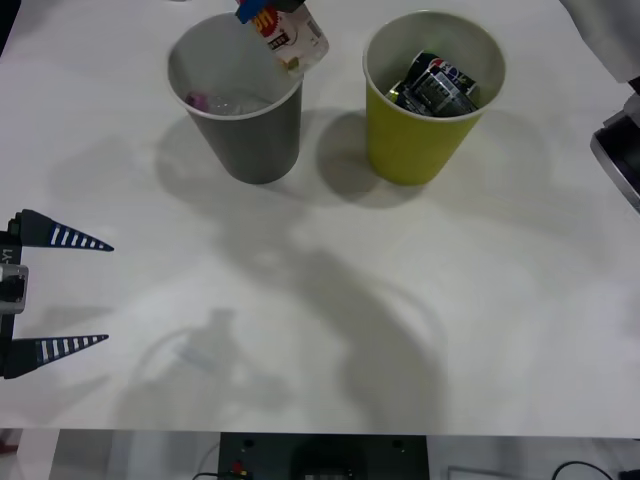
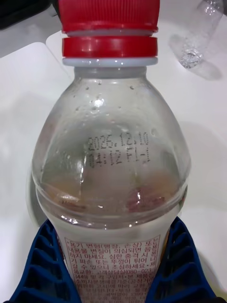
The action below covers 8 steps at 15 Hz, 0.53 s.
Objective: Put the can into the green bin and the plastic bottle into the gray bin
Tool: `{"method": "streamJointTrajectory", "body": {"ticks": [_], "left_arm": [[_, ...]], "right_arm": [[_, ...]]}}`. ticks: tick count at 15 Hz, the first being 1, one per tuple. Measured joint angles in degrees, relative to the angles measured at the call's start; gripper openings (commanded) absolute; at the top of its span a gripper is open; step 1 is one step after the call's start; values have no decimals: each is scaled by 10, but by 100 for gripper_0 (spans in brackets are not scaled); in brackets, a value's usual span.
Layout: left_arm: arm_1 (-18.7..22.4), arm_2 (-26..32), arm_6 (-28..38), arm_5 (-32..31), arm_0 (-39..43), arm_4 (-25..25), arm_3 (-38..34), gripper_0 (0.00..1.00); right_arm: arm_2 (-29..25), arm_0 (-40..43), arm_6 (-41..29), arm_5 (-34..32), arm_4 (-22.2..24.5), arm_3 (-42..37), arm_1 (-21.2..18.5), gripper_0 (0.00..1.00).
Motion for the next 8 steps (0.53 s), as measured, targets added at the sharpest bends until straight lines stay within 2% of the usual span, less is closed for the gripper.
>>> {"method": "streamJointTrajectory", "body": {"ticks": [2, 5, 6, 7, 8], "left_arm": [[0, 0, 0, 0, 0, 0, 0, 98], [0, 0, 0, 0, 0, 0, 0, 98], [0, 0, 0, 0, 0, 0, 0, 98], [0, 0, 0, 0, 0, 0, 0, 98], [0, 0, 0, 0, 0, 0, 0, 98]], "right_arm": [[4, -10, 0, 26, 11, 29, 24, 0], [26, -16, 0, 53, 16, 39, 34, 0], [27, -16, 0, 55, 16, 40, 36, 4], [27, -16, 0, 55, 16, 40, 36, 17], [27, -16, 1, 55, 15, 40, 36, 38]]}}
